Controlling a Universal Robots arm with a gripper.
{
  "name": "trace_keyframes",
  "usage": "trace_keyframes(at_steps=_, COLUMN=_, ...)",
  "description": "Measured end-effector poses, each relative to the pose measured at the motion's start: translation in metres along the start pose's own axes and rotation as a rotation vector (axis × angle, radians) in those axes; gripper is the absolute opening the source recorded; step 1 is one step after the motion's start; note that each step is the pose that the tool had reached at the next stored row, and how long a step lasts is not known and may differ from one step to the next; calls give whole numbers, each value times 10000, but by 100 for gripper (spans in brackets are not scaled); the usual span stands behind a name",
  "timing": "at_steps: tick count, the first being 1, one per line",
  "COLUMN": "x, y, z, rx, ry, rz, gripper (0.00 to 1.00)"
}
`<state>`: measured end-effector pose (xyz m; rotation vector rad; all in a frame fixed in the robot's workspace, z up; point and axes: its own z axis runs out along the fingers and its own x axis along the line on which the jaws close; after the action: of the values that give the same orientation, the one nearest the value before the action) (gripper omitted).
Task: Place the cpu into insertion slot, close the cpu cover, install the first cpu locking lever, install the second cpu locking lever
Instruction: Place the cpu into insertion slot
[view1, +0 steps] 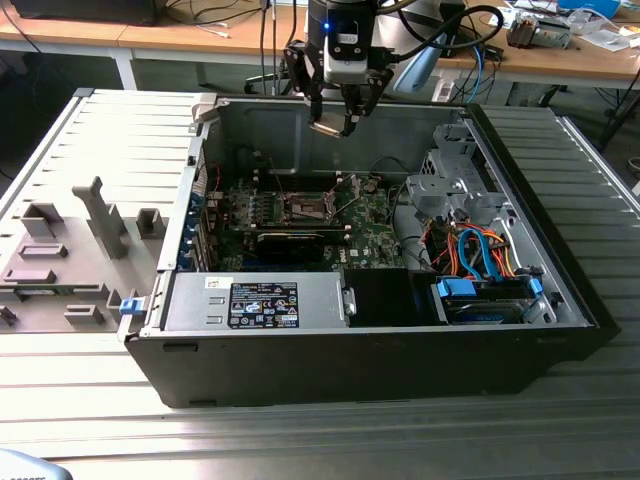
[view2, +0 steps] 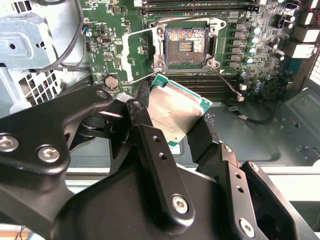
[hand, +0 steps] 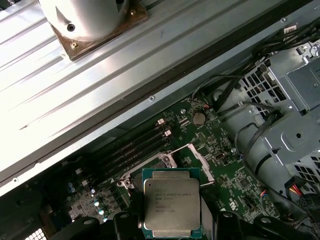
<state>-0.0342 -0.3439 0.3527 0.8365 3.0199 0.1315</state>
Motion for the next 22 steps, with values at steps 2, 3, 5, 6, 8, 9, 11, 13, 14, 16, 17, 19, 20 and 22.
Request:
trace_keyframes(at_steps=2, x=0, y=0, z=0, rx=1, ry=-3, rz=30, gripper=55)
trace_keyframes(at_steps=3, x=0, y=0, z=0, rx=2, ry=-5, rz=44, gripper=55)
trace_keyframes(at_steps=5, x=0, y=0, z=0, rx=3, ry=-10, rz=104, gripper=55)
trace_keyframes(at_steps=6, x=0, y=0, z=0, rx=3, ry=-12, rz=121, gripper=55)
trace_keyframes(at_steps=8, x=0, y=0, z=0, rx=3, ry=-16, rz=157, gripper=55)
trace_keyframes(at_steps=9, x=0, y=0, z=0, rx=3, ry=-17, rz=169, gripper=55)
trace_keyframes(at_steps=11, x=0, y=0, z=0, rx=4, ry=-20, rz=199, gripper=55)
trace_keyframes(at_steps=13, x=0, y=0, z=0, rx=4, ry=-23, rz=225, gripper=55)
trace_keyframes(at_steps=14, x=0, y=0, z=0, rx=4, ry=-24, rz=236, gripper=55)
trace_keyframes(at_steps=16, x=0, y=0, z=0, rx=4, ry=-26, rz=261, gripper=55)
trace_keyframes(at_steps=17, x=0, y=0, z=0, rx=5, ry=-29, rz=282, gripper=55)
trace_keyframes(at_steps=19, x=0, y=0, z=0, rx=6, ry=-32, rz=312, gripper=55)
trace_keyframes(at_steps=20, x=0, y=0, z=0, rx=7, ry=-34, rz=329, gripper=55)
trace_keyframes(at_steps=22, x=0, y=0, z=0, rx=8, ry=-39, rz=373, gripper=55)
